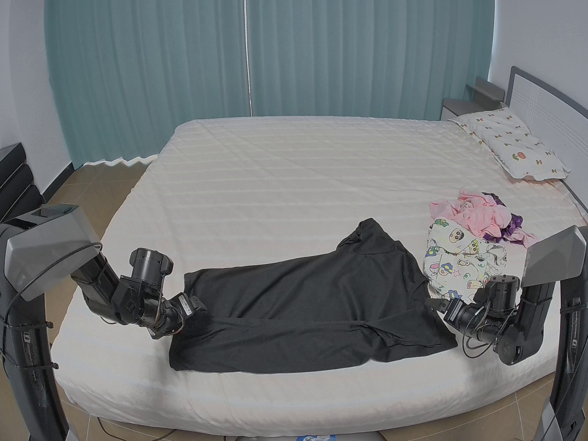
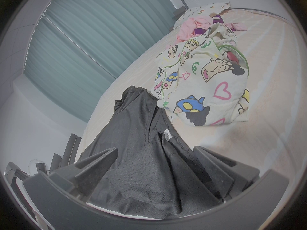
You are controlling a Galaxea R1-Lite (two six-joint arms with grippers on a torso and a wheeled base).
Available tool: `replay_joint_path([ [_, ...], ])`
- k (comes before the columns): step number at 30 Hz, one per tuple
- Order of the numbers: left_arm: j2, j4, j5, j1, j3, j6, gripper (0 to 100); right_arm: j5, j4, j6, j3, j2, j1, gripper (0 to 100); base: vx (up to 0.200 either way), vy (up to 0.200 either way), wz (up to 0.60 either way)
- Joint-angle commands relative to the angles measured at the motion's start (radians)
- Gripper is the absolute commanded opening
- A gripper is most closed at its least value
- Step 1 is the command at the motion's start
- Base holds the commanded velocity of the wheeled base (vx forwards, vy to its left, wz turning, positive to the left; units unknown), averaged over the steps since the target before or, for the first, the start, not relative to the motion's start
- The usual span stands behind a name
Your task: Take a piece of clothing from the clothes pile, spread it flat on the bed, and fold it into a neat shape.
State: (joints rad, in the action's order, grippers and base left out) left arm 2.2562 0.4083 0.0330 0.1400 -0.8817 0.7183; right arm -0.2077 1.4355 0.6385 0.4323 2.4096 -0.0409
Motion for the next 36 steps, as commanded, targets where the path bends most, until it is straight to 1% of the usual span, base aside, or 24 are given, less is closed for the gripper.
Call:
replay_joint_path([
  [1,0.039,0.001,-0.022,0.001,-0.019,0.0,100,-0.001,0.0,0.0,0.0,0.002,-0.004,100,0.0,0.0,0.0],
  [2,0.045,0.001,-0.028,0.001,-0.023,0.0,100,-0.001,0.0,0.0,0.002,0.002,-0.004,100,0.0,0.0,0.0],
  [3,0.052,0.001,-0.036,0.001,-0.031,0.0,0,-0.001,0.0,0.0,0.0,0.002,-0.004,100,0.0,0.0,0.0],
  [13,0.06,-0.002,-0.058,-0.003,-0.048,0.012,0,-0.001,0.002,0.0,0.0,0.002,-0.004,100,0.0,0.0,0.0],
  [17,0.051,0.0,-0.094,-0.008,-0.046,0.079,0,-0.001,0.003,0.001,0.0,0.002,-0.004,100,0.0,0.0,0.0],
  [19,0.045,0.001,-0.094,-0.008,-0.046,0.105,0,-0.001,0.003,0.001,0.0,0.003,-0.004,100,0.0,0.0,0.0],
  [24,0.031,0.0,-0.09,-0.01,-0.046,0.115,0,-0.002,0.022,0.006,-0.001,0.003,-0.002,100,0.0,0.0,0.0],
  [29,0.017,0.0,-0.091,-0.011,-0.048,0.158,0,-0.007,0.054,0.006,-0.009,0.013,-0.001,100,0.0,0.0,0.0],
  [36,0.003,0.0,-0.082,-0.034,-0.034,0.165,0,-0.007,0.085,0.004,-0.012,0.006,-0.005,100,0.0,0.0,0.0],
])
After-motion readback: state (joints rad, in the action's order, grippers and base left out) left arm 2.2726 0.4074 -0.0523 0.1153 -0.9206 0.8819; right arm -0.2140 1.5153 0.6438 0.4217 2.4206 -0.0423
